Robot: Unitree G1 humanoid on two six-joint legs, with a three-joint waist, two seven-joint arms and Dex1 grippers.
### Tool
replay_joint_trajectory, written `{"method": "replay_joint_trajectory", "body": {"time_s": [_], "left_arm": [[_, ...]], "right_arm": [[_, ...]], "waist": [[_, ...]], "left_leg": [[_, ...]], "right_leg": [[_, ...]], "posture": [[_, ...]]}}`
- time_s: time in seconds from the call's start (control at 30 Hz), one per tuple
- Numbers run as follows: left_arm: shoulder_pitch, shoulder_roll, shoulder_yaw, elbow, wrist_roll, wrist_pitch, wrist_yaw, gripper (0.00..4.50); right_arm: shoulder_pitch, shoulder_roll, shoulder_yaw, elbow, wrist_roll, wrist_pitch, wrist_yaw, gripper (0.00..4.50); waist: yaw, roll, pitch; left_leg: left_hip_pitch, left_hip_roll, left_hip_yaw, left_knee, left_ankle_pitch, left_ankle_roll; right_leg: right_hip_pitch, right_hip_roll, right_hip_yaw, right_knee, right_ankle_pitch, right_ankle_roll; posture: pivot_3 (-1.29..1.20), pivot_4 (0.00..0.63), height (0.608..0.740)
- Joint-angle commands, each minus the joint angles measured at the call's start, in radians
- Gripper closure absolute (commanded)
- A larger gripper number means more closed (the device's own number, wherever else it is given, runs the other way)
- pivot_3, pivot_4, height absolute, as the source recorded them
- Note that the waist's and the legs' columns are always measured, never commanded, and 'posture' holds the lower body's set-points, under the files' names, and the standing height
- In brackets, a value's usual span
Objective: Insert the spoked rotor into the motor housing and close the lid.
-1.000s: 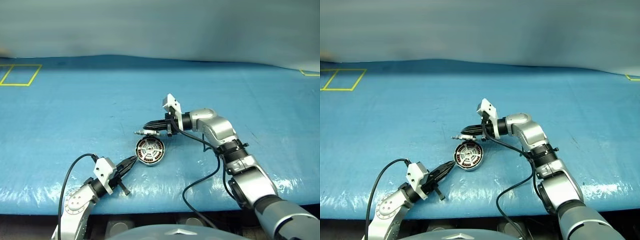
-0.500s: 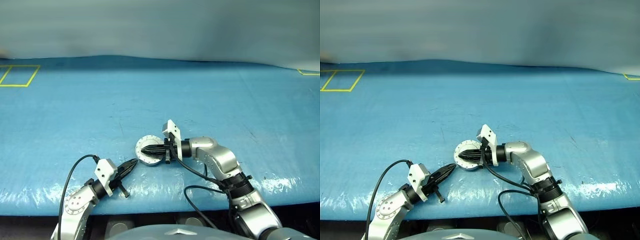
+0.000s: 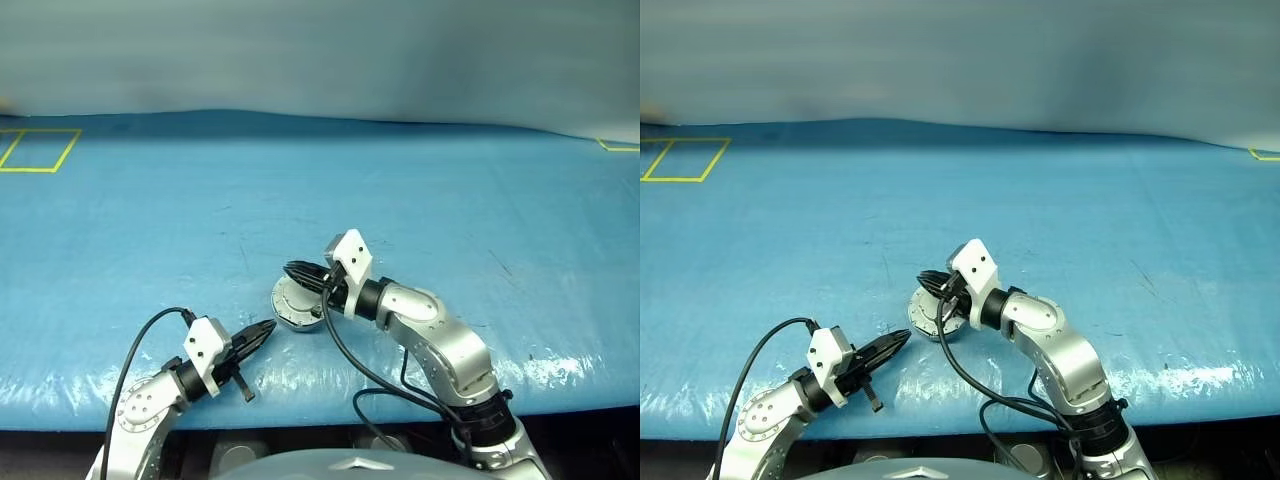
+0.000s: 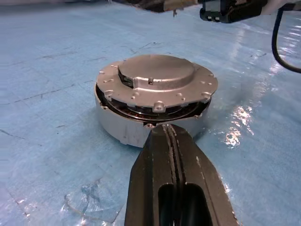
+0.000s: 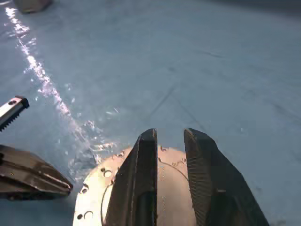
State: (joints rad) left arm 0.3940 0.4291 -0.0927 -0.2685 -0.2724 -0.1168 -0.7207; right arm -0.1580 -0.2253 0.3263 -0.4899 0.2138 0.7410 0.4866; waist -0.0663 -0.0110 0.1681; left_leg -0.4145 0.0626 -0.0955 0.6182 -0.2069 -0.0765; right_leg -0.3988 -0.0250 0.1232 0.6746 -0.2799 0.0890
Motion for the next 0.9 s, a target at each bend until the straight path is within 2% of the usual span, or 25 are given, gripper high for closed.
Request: {"method": "replay_joint_trajectory", "body": {"time_s": [0.03, 0.3, 0.77, 0.9], "left_arm": [[-0.002, -0.009, 0.001, -0.006, 0.009, -0.03, 0.004, 4.5], [-0.006, -0.013, -0.004, 0.025, 0.009, -0.041, -0.007, 4.5], [0.0, -0.019, 0.01, 0.028, 0.0, -0.037, -0.001, 4.5], [0.003, -0.016, 0.017, 0.014, -0.007, -0.026, 0.0, 4.5]], "right_arm": [[0.022, 0.007, 0.009, -0.071, 0.025, 0.031, -0.021, 2.59], [0.037, -0.016, 0.025, -0.031, 0.014, 0.031, -0.033, 0.02], [0.073, -0.074, 0.137, 0.087, -0.092, -0.149, -0.016, 0.02], [0.082, -0.056, 0.124, 0.103, -0.09, -0.162, -0.03, 0.93]], "waist": [[0.0, 0.0, 0.0], [-0.002, 0.0, 0.0], [-0.003, -0.002, -0.001], [-0.003, -0.003, -0.002]], "left_leg": [[0.0, 0.0, 0.0, -0.001, 0.0, 0.0], [0.0, 0.0, 0.0, -0.001, 0.0, 0.0], [0.001, 0.0, 0.0, -0.001, 0.0, 0.0], [0.002, 0.0, 0.0, -0.001, 0.0, 0.0]], "right_leg": [[0.0, 0.0, 0.0, 0.0, 0.0, 0.0], [0.0, 0.0, 0.0, 0.0, 0.0, 0.0], [0.001, 0.0, 0.0, 0.0, 0.0, -0.001], [0.001, 0.0, 0.0, 0.0, 0.0, -0.001]], "posture": [[0.0, 0.15, 0.74], [0.0, 0.15, 0.74], [0.0, 0.15, 0.74], [0.0, 0.15, 0.74]]}}
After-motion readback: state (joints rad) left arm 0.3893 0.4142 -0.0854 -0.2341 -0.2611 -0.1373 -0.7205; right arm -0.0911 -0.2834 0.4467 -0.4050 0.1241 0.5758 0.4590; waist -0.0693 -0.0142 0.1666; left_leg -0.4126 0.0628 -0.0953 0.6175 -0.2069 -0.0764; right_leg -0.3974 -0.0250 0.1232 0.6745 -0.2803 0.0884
